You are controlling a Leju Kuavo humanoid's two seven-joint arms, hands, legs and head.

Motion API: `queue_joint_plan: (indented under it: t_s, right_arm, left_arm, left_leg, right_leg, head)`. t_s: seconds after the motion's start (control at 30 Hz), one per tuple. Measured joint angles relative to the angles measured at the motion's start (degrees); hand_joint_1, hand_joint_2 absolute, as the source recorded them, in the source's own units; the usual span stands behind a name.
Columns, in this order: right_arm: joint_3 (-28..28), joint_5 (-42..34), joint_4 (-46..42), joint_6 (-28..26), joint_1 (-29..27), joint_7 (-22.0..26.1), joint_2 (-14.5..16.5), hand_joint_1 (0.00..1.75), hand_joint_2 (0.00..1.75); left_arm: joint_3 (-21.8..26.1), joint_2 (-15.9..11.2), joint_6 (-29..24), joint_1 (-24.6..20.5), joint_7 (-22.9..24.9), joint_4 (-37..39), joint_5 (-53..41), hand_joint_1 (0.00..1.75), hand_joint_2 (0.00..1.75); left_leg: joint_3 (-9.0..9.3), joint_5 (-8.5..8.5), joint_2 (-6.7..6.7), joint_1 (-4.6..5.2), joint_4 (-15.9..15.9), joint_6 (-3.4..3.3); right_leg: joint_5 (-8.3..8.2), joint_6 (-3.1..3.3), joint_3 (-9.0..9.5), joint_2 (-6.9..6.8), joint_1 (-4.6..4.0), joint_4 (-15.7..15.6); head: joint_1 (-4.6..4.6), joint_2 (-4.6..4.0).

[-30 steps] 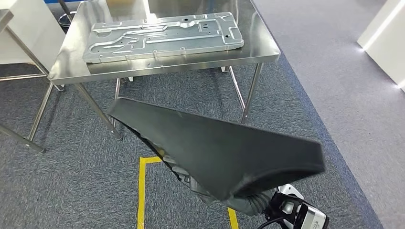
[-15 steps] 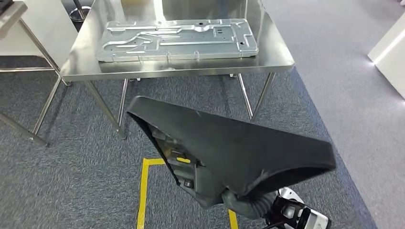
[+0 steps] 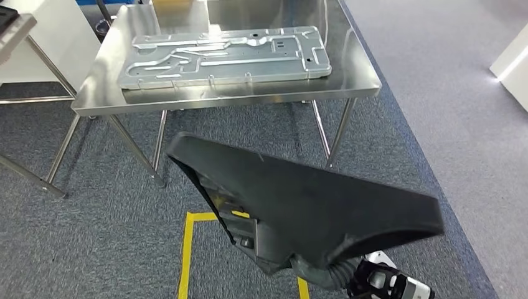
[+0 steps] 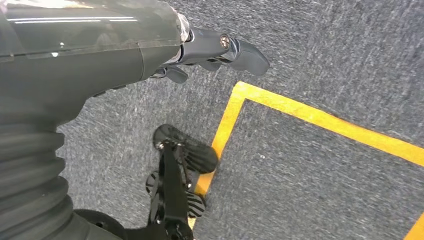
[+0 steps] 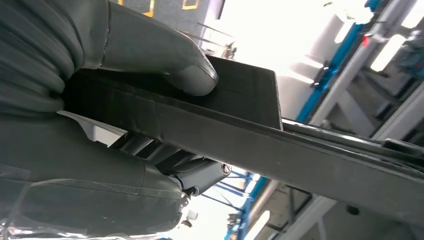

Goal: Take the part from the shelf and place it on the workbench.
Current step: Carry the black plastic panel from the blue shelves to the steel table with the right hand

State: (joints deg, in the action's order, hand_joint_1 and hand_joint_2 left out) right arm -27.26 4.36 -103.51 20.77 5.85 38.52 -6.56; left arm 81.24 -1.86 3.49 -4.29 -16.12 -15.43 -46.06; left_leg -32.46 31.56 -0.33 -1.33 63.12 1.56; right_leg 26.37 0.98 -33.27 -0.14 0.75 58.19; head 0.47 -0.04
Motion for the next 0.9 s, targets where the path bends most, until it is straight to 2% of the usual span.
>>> queue_joint_plan:
  t_s: [0.07, 0.1, 0.13, 0.17, 0.23, 0.27, 0.3, 0.33, 0.43, 0.5, 0.6, 0.63, 0.67, 0.7, 0.73, 0.77, 0.8, 0.83, 0.9]
  right_arm:
    - [0.00, -0.06, -0.01, 0.28, 0.07, 0.01, 0.07, 1.64, 1.75]
    - [0.00, -0.06, 0.01, 0.41, 0.06, 0.01, 0.08, 1.64, 1.75]
    - [0.00, -0.06, 0.01, 0.53, 0.06, 0.01, 0.08, 1.64, 1.75]
    - [0.00, -0.06, 0.01, 0.65, 0.07, 0.00, 0.10, 1.64, 1.75]
    - [0.00, -0.06, 0.01, 0.80, 0.09, -0.01, 0.19, 1.64, 1.75]
    - [0.00, -0.06, 0.01, 0.84, 0.12, -0.01, 0.27, 1.64, 1.75]
    - [0.00, -0.06, 0.01, 0.83, 0.15, -0.01, 0.34, 1.64, 1.75]
    - [0.01, -0.06, 0.00, 0.82, 0.18, 0.00, 0.41, 1.64, 1.75]
    - [0.06, -0.14, -0.19, 0.84, 0.19, 0.00, 0.49, 1.64, 1.75]
    - [0.19, -0.20, -0.42, 0.86, 0.21, -0.01, 0.49, 1.64, 1.75]
    - [0.36, -0.25, -0.53, 0.88, 0.08, -0.05, 0.48, 1.64, 1.75]
    - [0.37, -0.25, -0.52, 0.88, 0.04, -0.07, 0.48, 1.64, 1.75]
    - [0.38, -0.25, -0.52, 0.89, 0.01, -0.07, 0.48, 1.64, 1.75]
    - [0.38, -0.25, -0.53, 0.89, 0.01, -0.07, 0.48, 1.64, 1.75]
    - [0.39, -0.25, -0.53, 0.89, 0.01, -0.07, 0.48, 1.64, 1.75]
    - [0.42, -0.26, -0.52, 0.89, 0.01, -0.07, 0.48, 1.64, 1.75]
    - [0.44, -0.27, -0.51, 0.89, 0.03, -0.10, 0.48, 1.64, 1.75]
    - [0.48, -0.30, -0.52, 0.89, 0.04, -0.14, 0.49, 1.64, 1.75]
    - [0.57, -0.39, -0.57, 0.89, 0.17, -0.30, 0.53, 1.64, 1.75]
  left_arm:
    - [0.01, 0.01, -0.04, 0.08, -0.01, 0.00, 0.07, 0.00, 1.75]
    - [0.01, 0.01, -0.06, 0.18, -0.01, 0.00, 0.11, 0.00, 1.75]
    - [0.01, 0.02, -0.06, 0.28, -0.01, 0.00, 0.15, 0.00, 1.75]
    - [0.01, 0.03, -0.06, 0.36, -0.01, 0.00, 0.21, 0.00, 1.75]
    - [0.01, 0.00, -0.06, 0.43, -0.02, -0.01, 0.33, 0.00, 1.75]
    - [0.02, -0.01, -0.06, 0.41, -0.03, -0.01, 0.37, 0.00, 1.75]
    - [0.02, -0.02, -0.07, 0.39, -0.05, -0.01, 0.40, 0.00, 1.75]
    - [0.03, -0.03, -0.07, 0.38, -0.08, -0.02, 0.42, 0.00, 1.75]
    - [0.03, -0.02, -0.08, 0.42, -0.16, -0.02, 0.42, 0.00, 1.75]
    - [0.03, -0.02, -0.08, 0.40, -0.18, -0.02, 0.42, 0.00, 1.75]
    - [0.04, 0.01, -0.08, 0.36, -0.19, -0.02, 0.42, 0.00, 1.75]
    - [0.04, 0.04, -0.08, 0.40, -0.19, -0.02, 0.42, 0.00, 1.75]
    - [0.05, 0.09, -0.08, 0.43, -0.19, -0.02, 0.42, 0.00, 1.75]
    - [0.05, 0.13, -0.08, 0.46, -0.19, -0.02, 0.41, 0.00, 1.75]
    - [0.05, 0.17, -0.08, 0.46, -0.19, -0.02, 0.42, 0.00, 1.75]
    - [0.05, 0.19, -0.08, 0.42, -0.18, -0.02, 0.41, 0.00, 1.75]
    - [0.05, 0.20, -0.08, 0.34, -0.18, -0.02, 0.41, 0.00, 1.75]
    - [0.05, 0.20, -0.08, 0.26, -0.19, -0.02, 0.40, 0.00, 1.75]
    - [0.05, 0.20, -0.08, 0.15, -0.19, -0.02, 0.40, 0.00, 1.75]
  left_leg:
    - [-4.52, 3.05, 0.02, 0.04, 8.01, 0.04]
    - [-6.58, 3.61, 0.01, 0.07, 11.05, 0.00]
    - [-7.77, 2.96, 0.02, 0.10, 12.14, -0.12]
    - [-7.83, 1.13, 0.02, 0.15, 10.87, -0.34]
    - [-5.39, -4.01, 0.06, 0.47, 3.62, -1.20]
    - [-3.93, -5.60, 0.11, 0.73, 0.01, -1.61]
    - [-2.90, -6.33, 0.15, 1.01, -2.37, -1.95]
    - [-2.43, -6.18, 0.17, 1.27, -3.48, -2.21]
    - [-1.35, -5.67, 0.03, 1.29, -4.67, -2.93]
    - [0.06, -5.41, -0.05, 1.01, -5.37, -3.39]
    - [1.34, -4.42, -0.09, 0.89, -5.57, -3.63]
    - [1.88, -3.96, -0.13, 0.83, -5.57, -3.54]
    - [2.56, -3.43, -0.19, 0.73, -5.56, -3.37]
    - [3.37, -2.86, -0.25, 0.60, -5.56, -3.15]
    - [4.12, -2.23, -0.30, 0.49, -5.58, -2.89]
    - [4.82, -1.62, -0.36, 0.43, -5.49, -2.56]
    - [5.18, -1.10, -0.40, 0.42, -5.47, -2.17]
    - [5.38, -0.69, -0.42, 0.45, -5.51, -1.73]
    - [5.91, -0.44, -0.37, 0.49, -5.58, -0.90]
  right_leg:
    - [0.62, 0.52, 0.63, -0.08, -0.34, -0.01]
    - [0.95, 0.67, 0.96, -0.07, -0.55, 0.00]
    - [1.32, 0.76, 1.38, -0.04, -0.78, 0.01]
    - [1.73, 0.80, 1.93, 0.00, -0.98, 0.02]
    - [2.72, 0.75, 3.23, 0.01, -1.25, -0.01]
    - [3.20, 0.57, 3.69, 0.02, -1.37, 0.03]
    - [3.57, 0.33, 3.98, 0.02, -1.37, -0.02]
    - [3.74, 0.02, 4.15, 0.02, -1.32, 0.02]
    - [3.78, -0.88, 4.36, 0.06, -1.11, 0.98]
    - [4.76, -1.44, 2.39, 0.12, -0.91, 5.12]
    - [8.16, -2.26, -4.55, 0.14, -0.31, 14.91]
    - [8.46, -2.51, -6.27, 0.13, -0.10, 16.19]
    - [7.63, -2.71, -7.02, 0.12, 0.09, 15.53]
    - [5.57, -2.86, -6.77, 0.11, 0.25, 13.01]
    - [2.44, -2.97, -5.89, 0.10, 0.40, 9.20]
    - [0.01, -2.91, -5.08, 0.07, 0.41, 5.71]
    - [-1.54, -2.62, -4.49, 0.06, 0.33, 3.21]
    - [-2.40, -2.21, -4.27, 0.08, 0.20, 1.85]
    - [-2.04, -1.14, -4.00, 0.18, 0.00, 1.53]
  head:
    - [-0.07, 0.00]
    - [-0.06, 0.00]
    - [-0.06, 0.00]
    - [-0.06, 0.00]
    - [-0.03, 0.00]
    - [0.02, 0.00]
    - [0.05, 0.00]
    - [0.08, 0.00]
    - [0.07, 0.01]
    - [0.17, 0.01]
    - [0.29, 0.00]
    - [0.29, 0.00]
    - [0.29, 0.00]
    - [0.29, 0.00]
    - [0.33, 0.00]
    - [0.34, 0.00]
    - [0.35, 0.00]
    - [0.37, 0.00]
    - [0.34, 0.00]
